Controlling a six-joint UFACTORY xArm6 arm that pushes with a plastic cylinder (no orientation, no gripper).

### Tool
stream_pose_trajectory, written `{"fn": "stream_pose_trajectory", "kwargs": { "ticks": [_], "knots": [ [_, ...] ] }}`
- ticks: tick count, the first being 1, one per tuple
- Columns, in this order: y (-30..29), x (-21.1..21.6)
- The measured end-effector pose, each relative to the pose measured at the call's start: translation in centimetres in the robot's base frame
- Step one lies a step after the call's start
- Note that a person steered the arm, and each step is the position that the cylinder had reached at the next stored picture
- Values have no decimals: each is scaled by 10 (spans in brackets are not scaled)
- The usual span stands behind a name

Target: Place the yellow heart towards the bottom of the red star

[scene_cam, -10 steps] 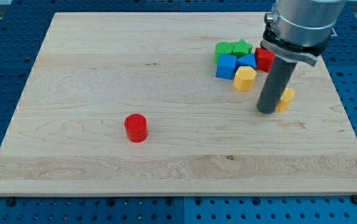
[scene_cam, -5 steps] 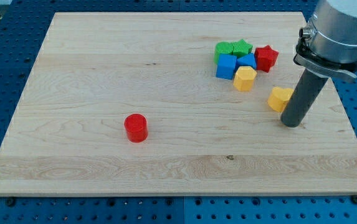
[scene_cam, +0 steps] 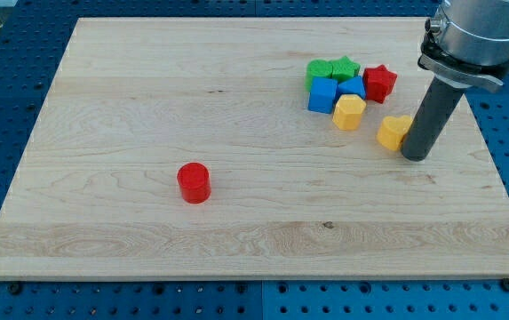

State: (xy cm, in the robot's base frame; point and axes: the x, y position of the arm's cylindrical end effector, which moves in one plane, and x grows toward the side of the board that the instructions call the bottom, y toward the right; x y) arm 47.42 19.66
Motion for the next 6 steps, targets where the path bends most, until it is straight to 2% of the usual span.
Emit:
{"fn": "stream_pose_trajectory", "kwargs": {
  "ticks": [3, 4, 5, 6],
  "knots": [
    [2, -4],
    [-23, -1],
    [-21, -36],
    [-21, -49]
  ]
}}
